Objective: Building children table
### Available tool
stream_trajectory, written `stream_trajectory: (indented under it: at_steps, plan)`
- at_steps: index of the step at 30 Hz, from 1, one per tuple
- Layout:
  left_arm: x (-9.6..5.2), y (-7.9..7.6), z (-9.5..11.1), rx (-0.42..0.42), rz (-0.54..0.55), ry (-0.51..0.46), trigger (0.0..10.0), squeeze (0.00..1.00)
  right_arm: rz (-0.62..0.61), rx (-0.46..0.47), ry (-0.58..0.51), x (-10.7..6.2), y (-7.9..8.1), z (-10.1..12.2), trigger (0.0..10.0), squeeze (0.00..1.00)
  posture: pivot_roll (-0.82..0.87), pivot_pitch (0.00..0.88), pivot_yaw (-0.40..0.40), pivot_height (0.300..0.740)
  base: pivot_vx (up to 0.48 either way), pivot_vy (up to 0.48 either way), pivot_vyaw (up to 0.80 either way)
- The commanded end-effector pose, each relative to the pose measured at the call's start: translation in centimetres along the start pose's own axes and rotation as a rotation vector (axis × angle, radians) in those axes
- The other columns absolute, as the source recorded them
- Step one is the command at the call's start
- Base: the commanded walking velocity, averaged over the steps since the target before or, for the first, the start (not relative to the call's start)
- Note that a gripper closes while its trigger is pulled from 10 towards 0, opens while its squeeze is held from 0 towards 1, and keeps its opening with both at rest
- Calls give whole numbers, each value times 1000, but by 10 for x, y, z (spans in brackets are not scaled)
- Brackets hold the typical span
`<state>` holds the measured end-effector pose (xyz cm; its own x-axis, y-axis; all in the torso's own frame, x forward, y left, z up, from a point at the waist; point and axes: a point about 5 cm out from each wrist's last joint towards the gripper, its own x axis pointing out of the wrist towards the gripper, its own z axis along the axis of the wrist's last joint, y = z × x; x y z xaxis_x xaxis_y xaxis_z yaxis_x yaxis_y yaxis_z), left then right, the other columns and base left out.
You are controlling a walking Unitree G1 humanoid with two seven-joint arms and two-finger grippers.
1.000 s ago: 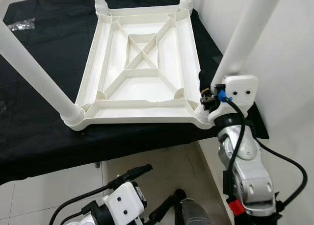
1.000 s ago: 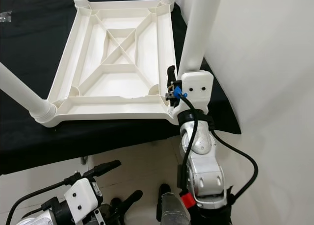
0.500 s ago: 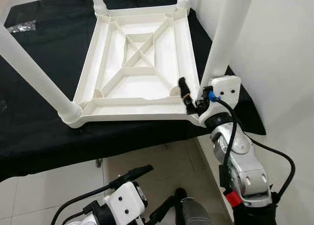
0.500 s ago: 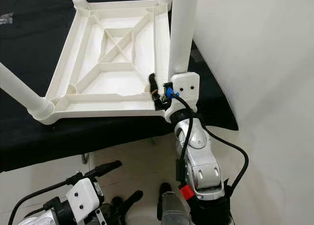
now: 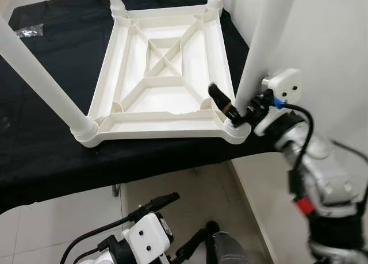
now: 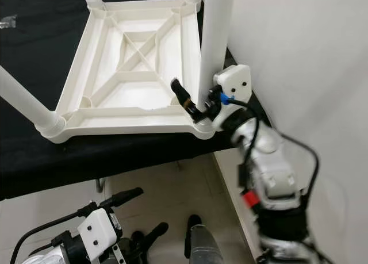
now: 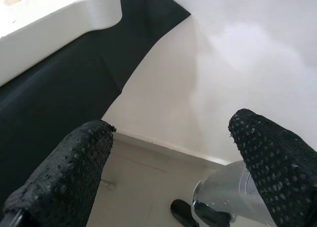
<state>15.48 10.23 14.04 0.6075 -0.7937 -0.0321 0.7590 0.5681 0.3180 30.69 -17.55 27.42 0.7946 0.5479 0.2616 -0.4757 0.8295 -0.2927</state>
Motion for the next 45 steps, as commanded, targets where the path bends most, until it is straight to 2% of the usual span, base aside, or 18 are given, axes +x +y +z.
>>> stream_trajectory:
  at_steps: [1,3,4,5,8,10,11,13,17,25,26,27,28,29,31,40,44,45]
  plan:
    - [-1,-5,-3,-7,-8,11,10000,0,91,14,-18,2,1,1,10000,0,13,333,27,740,0,0,0]
    - [-1,-5,-3,-7,-8,10,10000,0,115,3,-20,1,-3,2,10000,0,13,333,27,740,0,0,0]
    - [-1,-5,-3,-9,-8,7,10000,0,215,36,-30,-1,-11,7,10000,0,13,334,20,740,0,0,0]
    - [-1,-5,-3,-9,-8,7,10000,0,215,36,-30,-1,-11,7,10000,0,13,334,20,740,0,0,0]
    - [0,-7,-2,-12,-8,2,10000,0,367,77,-39,-7,-27,17,10000,0,15,331,13,740,0,0,0]
    - [0,-7,-2,-12,-8,2,10000,0,367,77,-39,-7,-27,17,10000,0,15,331,13,740,0,0,0]
    - [1,-9,-2,-13,-7,-2,10000,0,463,84,-32,-9,-40,22,10000,0,22,326,4,740,0,0,0]
    - [1,-10,-1,-12,-4,-4,10000,0,525,87,-20,-10,-45,23,10000,0,24,323,1,740,0,0,0]
    - [0,-10,0,-12,6,-9,10000,0,584,70,3,-12,-48,23,10000,0,25,317,1,740,0,0,0]
    - [0,-9,1,-25,21,-24,10000,0,595,70,9,-10,-51,21,10000,0,27,312,2,740,0,0,0]
    - [-1,-8,3,-25,41,-35,10000,0,608,73,14,-12,-51,20,9490,0,27,323,4,740,0,0,0]
    - [-1,-8,3,-25,41,-35,10000,0,608,73,14,-12,-51,20,9490,0,27,323,4,740,0,0,0]
    - [-1,-6,5,-23,62,-46,10000,0,623,76,18,-13,-51,19,8392,0,27,323,4,740,0,0,0]
    - [-1,-3,7,-25,97,-66,10000,0,631,77,23,-13,-52,18,0,0,25,325,4,740,0,0,0]
    - [-2,1,10,-26,137,-91,10000,0,649,78,30,-14,-54,17,0,0,21,327,2,740,0,0,0]
    - [-2,4,12,-16,172,-108,10000,0,647,78,39,-15,-54,14,0,0,19,332,1,740,0,0,0]
    - [-2,4,12,-14,174,-108,10000,0,617,100,32,-12,-41,7,0,0,15,334,-4,740,0,0,0]
    - [-2,4,12,-13,176,-109,10000,0,584,114,50,-10,-31,-1,0,0,17,336,-10,740,0,0,0]
